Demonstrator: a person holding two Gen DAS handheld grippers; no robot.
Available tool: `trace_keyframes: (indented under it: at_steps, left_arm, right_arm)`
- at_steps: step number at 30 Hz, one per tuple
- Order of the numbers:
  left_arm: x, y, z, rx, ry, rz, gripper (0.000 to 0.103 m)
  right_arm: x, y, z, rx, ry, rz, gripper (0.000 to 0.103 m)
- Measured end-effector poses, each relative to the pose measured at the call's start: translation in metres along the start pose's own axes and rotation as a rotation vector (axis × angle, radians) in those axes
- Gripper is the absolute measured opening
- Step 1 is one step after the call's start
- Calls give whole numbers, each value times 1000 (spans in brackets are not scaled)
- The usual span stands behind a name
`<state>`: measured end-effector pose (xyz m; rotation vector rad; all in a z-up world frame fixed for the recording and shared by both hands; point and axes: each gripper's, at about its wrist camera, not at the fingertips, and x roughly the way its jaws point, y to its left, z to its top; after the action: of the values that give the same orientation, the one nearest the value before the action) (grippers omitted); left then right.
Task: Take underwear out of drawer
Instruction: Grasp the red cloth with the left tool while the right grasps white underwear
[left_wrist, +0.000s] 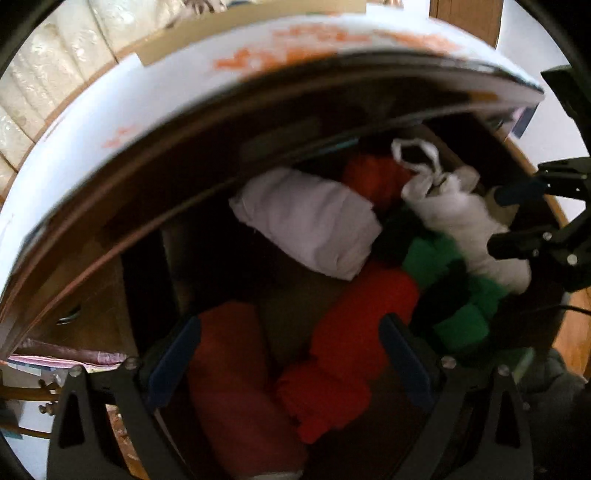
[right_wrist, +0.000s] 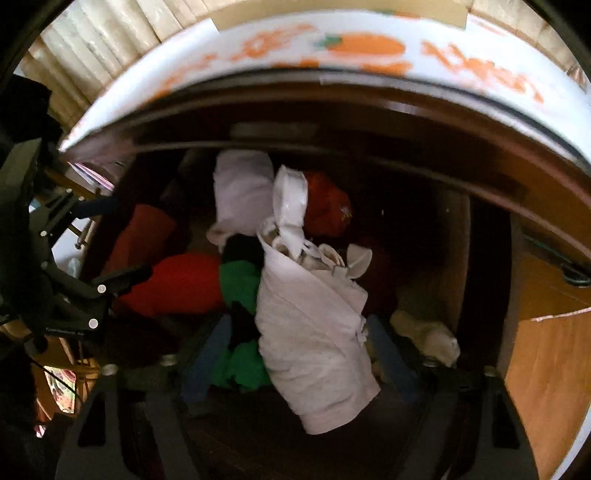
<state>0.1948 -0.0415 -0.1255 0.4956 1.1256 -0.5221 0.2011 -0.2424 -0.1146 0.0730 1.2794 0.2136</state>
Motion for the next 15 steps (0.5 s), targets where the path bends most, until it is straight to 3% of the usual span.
trace_keyframes:
  at_steps: [3,12,15]
  left_arm:
    - [13,-4,0,25,56,3,98]
    - [25,-39,-3,189,111,-30,98]
    - [34,-40,-2,180,147,-44,99]
  right_arm:
    - [18,-6,0,34,77,7,61]
    - [37,-4,-6,-2,164,0,61]
    - [43,-13,-8,26,183,18,61]
